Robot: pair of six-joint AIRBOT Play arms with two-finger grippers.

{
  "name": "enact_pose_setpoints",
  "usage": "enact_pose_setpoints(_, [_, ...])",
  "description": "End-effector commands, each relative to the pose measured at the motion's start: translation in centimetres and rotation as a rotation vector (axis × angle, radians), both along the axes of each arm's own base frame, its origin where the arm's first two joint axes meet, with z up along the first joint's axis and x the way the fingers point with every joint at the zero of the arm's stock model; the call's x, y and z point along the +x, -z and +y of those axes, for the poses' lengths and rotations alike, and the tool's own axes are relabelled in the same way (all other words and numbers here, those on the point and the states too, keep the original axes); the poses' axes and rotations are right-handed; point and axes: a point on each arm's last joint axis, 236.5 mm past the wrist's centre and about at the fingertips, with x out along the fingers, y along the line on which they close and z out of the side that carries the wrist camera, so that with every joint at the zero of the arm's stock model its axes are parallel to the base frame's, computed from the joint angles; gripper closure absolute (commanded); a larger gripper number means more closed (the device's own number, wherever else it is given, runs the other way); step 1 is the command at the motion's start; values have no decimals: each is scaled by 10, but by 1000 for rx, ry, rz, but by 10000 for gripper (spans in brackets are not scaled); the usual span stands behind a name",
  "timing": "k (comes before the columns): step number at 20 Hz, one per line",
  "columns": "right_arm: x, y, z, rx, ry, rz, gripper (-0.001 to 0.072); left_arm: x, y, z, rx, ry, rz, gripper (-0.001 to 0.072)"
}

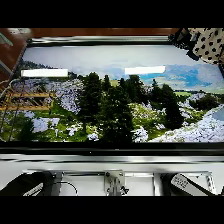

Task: Fold the shirts.

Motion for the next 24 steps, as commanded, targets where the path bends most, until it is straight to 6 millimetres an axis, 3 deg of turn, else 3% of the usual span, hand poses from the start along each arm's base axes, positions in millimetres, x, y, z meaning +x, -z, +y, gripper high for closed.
enact_pose_setpoints(1, [-4,19,8,84,27,39,634,4,0,8,-1,-23,-2,246])
enact_pose_setpoints(3, [-5,34,3,140,46,58,620,4,0,7,0,-20,1,246])
enact_pose_setpoints(4, [-7,43,0,166,62,74,482,4,1,7,2,-19,4,246])
enact_pose_setpoints(5, [-9,54,-3,205,80,92,166,4,3,6,7,-16,9,246])
enact_pose_setpoints(6, [-14,67,-4,253,106,114,92,4,5,5,14,-12,16,246])
enact_pose_setpoints(10, [-48,130,5,506,226,246,92,3,26,-5,86,22,80,245])
enact_pose_setpoints(13, [-55,185,32,711,190,442,92,5,61,-7,241,16,152,246])
enact_pose_setpoints(15, [-44,227,63,855,56,622,92,5,90,-4,358,5,218,246])
enact_pose_setpoints(19, [-17,286,131,1093,-248,801,92,2,144,14,489,-32,421,246])
enact_pose_setpoints(22, [6,322,180,1243,-473,829,92,-6,191,48,592,-126,628,245])
enact_pose_setpoints(24, [19,347,225,1395,-650,830,92,-12,216,72,661,-192,747,246])
